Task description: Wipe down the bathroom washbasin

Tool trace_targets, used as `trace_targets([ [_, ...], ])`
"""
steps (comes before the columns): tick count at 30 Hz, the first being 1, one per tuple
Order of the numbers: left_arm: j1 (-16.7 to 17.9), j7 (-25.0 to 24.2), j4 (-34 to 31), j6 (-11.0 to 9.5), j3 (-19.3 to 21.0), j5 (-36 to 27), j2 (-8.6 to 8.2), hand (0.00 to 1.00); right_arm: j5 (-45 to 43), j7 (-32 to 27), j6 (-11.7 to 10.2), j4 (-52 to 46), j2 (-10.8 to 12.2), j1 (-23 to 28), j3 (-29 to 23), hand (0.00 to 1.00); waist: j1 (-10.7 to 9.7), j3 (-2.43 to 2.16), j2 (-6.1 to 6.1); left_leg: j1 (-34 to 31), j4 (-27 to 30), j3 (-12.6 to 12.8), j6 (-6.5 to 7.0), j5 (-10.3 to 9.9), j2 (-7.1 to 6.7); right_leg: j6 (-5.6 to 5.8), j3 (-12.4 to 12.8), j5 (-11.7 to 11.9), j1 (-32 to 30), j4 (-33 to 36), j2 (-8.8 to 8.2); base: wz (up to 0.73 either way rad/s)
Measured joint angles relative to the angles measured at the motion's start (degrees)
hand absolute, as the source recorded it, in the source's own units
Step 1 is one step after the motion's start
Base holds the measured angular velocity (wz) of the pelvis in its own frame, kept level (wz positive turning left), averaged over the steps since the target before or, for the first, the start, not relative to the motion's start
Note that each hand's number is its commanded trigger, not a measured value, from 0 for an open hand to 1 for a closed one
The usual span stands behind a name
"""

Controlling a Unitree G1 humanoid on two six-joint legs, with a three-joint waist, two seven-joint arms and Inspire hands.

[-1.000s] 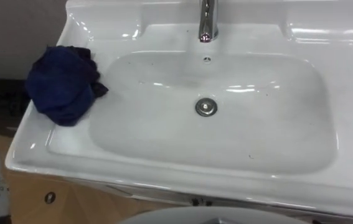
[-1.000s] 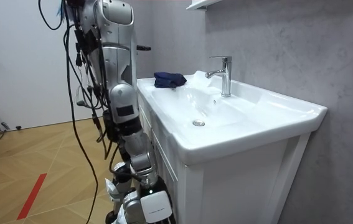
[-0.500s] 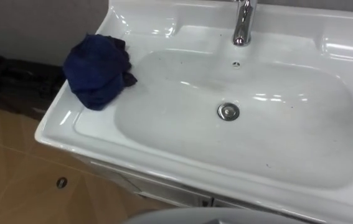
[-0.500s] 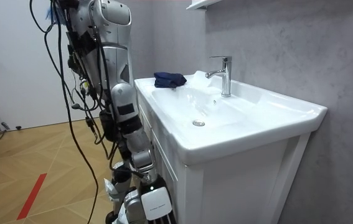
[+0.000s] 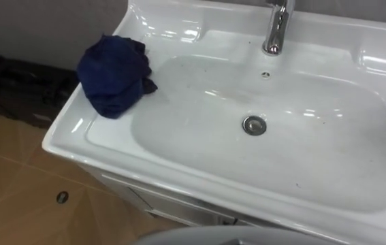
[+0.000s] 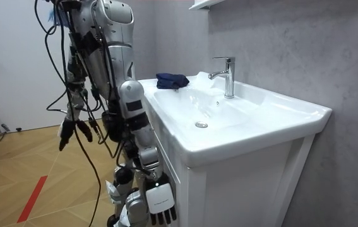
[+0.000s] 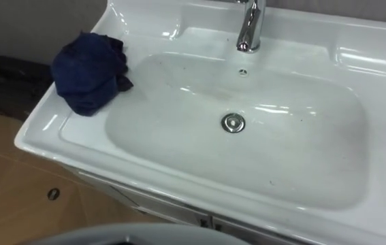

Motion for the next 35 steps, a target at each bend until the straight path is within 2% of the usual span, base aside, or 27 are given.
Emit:
trace_targets([
  [2, -2.9, -3.95, -0.04, 2.08, -1.55, 8.41, 0.49, 0.0, -0.15, 0.99, 0.57, 0.96, -0.22, -1.13, 0.71, 0.0, -0.85, 0.08, -0.04, -0.07, -0.1, -0.77, 0.0, 0.0, -0.11, 0.1, -0.76, -0.08, 0.26, -0.2, -0.11, 0.13],
  [5, -6.63, -7.5, -1.28, 3.47, -1.61, 16.3, 0.79, 0.0, -0.25, 2.46, 0.87, 1.83, -0.64, -2.18, 1.04, 0.0, -1.42, 0.16, -0.03, -0.09, -0.11, -0.71, 0.0, 0.01, -0.4, 0.07, -0.72, -0.09, 0.38, -0.55, 0.03, 0.02],
  [9, -7.5, -9.9, -6.56, 4.57, -2.83, 21.0, 0.84, 0.0, -1.55, 4.06, 1.16, 1.74, -0.66, -2.72, 1.05, 0.0, -2.84, 0.3, -0.28, -0.07, -0.12, -0.31, 0.01, 0.02, -0.43, 0.07, -0.35, -0.18, 0.2, -0.87, 0.03, -0.06],
  [11, -8.61, -10.95, -9.05, 5.36, -3.41, 24.57, 0.9, 0.0, -2.8, 5.47, 1.35, 1.81, -0.59, -2.95, 2.06, 0.0, -3.03, 0.58, -0.75, -0.16, 0.1, 0.27, 0.02, 0.02, -0.56, 0.21, -0.23, -0.3, 0.23, -0.94, -0.15, -0.06],
  [14, -9.3, -12.72, -11.59, 5.67, -5.04, 27.52, 0.85, 0.0, -5.66, 7.25, 1.44, 1.9, -0.57, -3.54, 3.42, 0.0, -2.94, 0.88, -1.45, -0.16, 0.06, 1.02, 0.03, 0.03, -0.75, 0.36, 0.05, -0.41, 0.22, -1.13, -0.34, -0.04],
  [17, -9.87, -14.02, -12.47, 6.21, -6.24, 29.65, 0.8, 0.0, -7.29, 7.75, 2.54, 2.11, -0.52, -3.85, 4.27, 0.0, -2.89, 1.11, -1.94, -0.23, -0.04, 1.08, 0.04, 0.03, -0.92, 0.56, 0.7, -0.28, 0.22, -1.06, -0.04, -0.09],
  [20, -10.39, -15.17, -12.46, 6.8, -6.64, 33.75, 0.72, 0.0, -8.26, 7.69, 2.63, 1.94, -0.22, -3.57, 4.21, 0.0, -2.98, 1.06, -2.31, -0.5, 0.18, 1.33, 0.09, 0.0, -1.01, 0.72, 0.74, -0.18, 0.22, -1.19, -0.08, 0.0],
  [23, -10.43, -16.18, -12.36, 7.58, -6.62, 37.35, 0.69, 0.0, -9.73, 7.79, 3.66, 1.84, 0.16, -3.35, 4.2, 0.0, -2.99, 0.93, -2.63, -0.49, 0.5, 1.36, 0.11, -0.02, -1.02, 0.79, 0.81, -0.12, 0.26, -1.93, -0.09, 0.0],
  [25, -10.47, -16.92, -12.35, 8.08, -6.62, 37.36, 0.69, 0.0, -9.74, 8.26, 3.88, 1.97, 0.31, -3.32, 4.2, 0.0, -3.22, 0.87, -2.75, -0.48, 0.5, 1.35, 0.12, -0.02, -0.97, 0.78, 0.81, -0.12, 0.27, -1.89, -0.08, 0.0],
  [27, -10.48, -18.02, -12.24, 8.94, -6.73, 37.33, 0.66, 0.0, -9.77, 8.96, 4.5, 2.14, 0.28, -3.29, 4.22, 0.0, -3.16, 0.77, -2.91, -0.21, 0.46, 2.59, 0.11, -0.02, -0.79, 0.76, 1.14, -0.11, 0.3, -1.72, -0.29, -0.06],
  [31, -11.55, -18.96, -10.68, 9.35, -6.68, 37.63, 0.65, 0.0, -9.79, 9.39, 5.45, 2.18, 0.26, -3.29, 4.21, 0.0, -2.99, 0.66, -2.99, 0.01, 0.53, 2.86, 0.11, -0.02, -0.78, 0.77, 1.29, -0.07, 0.51, -1.69, -0.31, -0.02],
  [35, -12.49, -19.79, -10.2, 9.94, -6.7, 41.5, 0.6, 0.0, -11.42, 9.44, 6.29, 2.09, 0.45, -3.22, 4.22, 0.0, -3.01, 0.65, -3.01, 0.06, 0.57, 2.84, 0.12, -0.02, -0.81, 0.84, 1.19, 0.16, 0.54, -1.71, -0.38, 0.0],
])
